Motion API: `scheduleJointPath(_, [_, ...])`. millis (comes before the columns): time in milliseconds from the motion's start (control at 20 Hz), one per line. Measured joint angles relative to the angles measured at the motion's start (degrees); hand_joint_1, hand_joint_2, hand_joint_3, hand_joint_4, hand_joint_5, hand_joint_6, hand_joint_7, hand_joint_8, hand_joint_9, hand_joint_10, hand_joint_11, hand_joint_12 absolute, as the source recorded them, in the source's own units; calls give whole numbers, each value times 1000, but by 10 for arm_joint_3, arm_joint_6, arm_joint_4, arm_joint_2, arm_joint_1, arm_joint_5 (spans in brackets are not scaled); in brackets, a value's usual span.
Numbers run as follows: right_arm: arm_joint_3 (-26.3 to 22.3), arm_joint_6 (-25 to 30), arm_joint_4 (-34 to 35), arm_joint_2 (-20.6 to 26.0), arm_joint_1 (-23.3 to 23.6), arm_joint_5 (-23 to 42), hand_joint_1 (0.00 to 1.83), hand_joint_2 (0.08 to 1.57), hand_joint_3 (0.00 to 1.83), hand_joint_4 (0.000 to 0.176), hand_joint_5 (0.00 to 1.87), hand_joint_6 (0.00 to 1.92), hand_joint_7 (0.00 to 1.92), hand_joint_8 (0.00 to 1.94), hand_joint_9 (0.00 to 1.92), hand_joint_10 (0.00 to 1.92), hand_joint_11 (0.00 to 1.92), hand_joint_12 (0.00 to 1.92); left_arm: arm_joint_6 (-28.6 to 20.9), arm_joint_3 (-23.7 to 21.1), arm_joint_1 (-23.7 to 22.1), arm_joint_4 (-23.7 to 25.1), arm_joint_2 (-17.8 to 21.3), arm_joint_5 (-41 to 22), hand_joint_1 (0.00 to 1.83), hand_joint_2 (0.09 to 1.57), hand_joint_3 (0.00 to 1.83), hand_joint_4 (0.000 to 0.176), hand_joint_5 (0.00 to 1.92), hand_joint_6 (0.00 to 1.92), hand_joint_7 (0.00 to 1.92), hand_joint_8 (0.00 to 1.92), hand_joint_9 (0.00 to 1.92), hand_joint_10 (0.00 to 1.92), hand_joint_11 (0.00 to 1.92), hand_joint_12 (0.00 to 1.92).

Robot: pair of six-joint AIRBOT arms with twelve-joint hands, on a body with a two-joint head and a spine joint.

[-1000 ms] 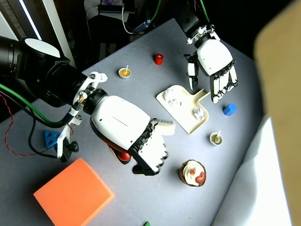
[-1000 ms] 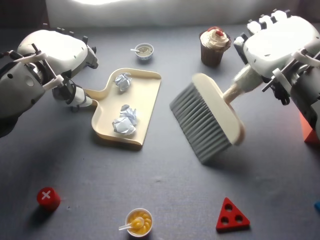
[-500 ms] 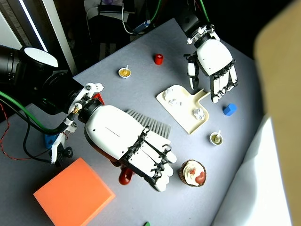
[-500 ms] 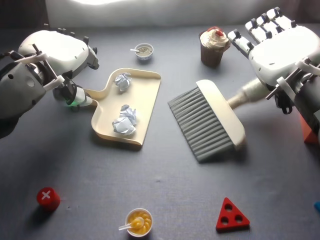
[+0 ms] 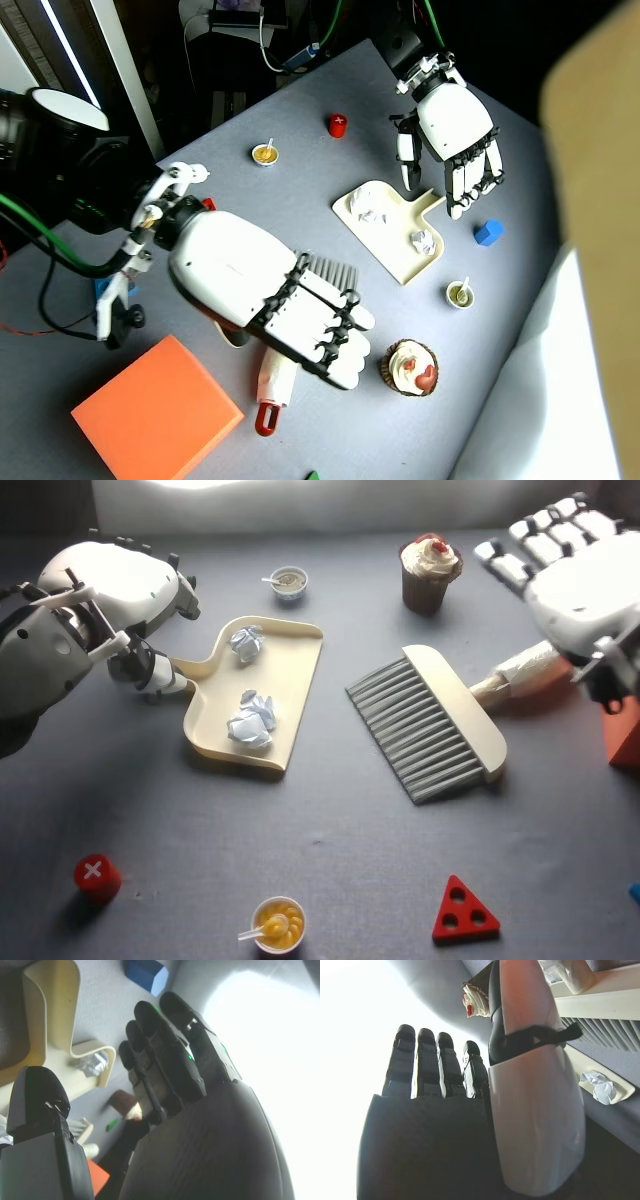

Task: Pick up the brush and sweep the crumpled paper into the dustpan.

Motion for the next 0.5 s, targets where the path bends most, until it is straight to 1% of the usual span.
scheduleJointPath(50, [-8,5,-5,11,-7,0,1454,967,0,171,0,0,0,0,0,0,0,0,0,-1,0,0,0,0,1000,1036,0,0,717,7,776,4,767,3,347,788])
scheduleJointPath(100, [-17,18,-17,24,-18,2,1460,972,0,171,0,0,0,0,0,0,0,0,0,-1,0,2,0,1,991,1047,4,0,714,4,774,2,769,3,344,783])
scheduleJointPath(150, [-29,21,-37,43,-32,4,1426,976,0,169,0,0,0,0,0,0,0,0,-1,-2,0,2,0,0,994,1046,3,0,717,4,776,2,767,2,343,784])
scheduleJointPath(200, [-34,22,-45,54,-39,4,1455,974,0,171,0,0,0,0,0,0,0,0,-3,-2,0,2,0,0,988,1053,5,0,711,1,771,0,768,2,346,789])
scheduleJointPath(300, [-48,23,-53,77,-45,4,1448,973,0,167,0,0,0,0,0,0,0,0,-4,-2,-4,3,0,1,988,1050,2,0,717,3,772,1,766,1,345,788])
scheduleJointPath(400, [-66,51,-86,99,-57,-3,1448,962,0,171,0,0,0,0,0,0,0,0,-3,1,-15,15,0,3,1001,1042,0,0,718,3,771,0,769,1,348,787])
scheduleJointPath(500, [-95,67,-99,112,-63,-7,1474,986,7,166,0,0,0,0,0,0,0,0,-3,0,-21,25,0,2,1008,1042,0,0,714,0,770,0,773,3,355,788])
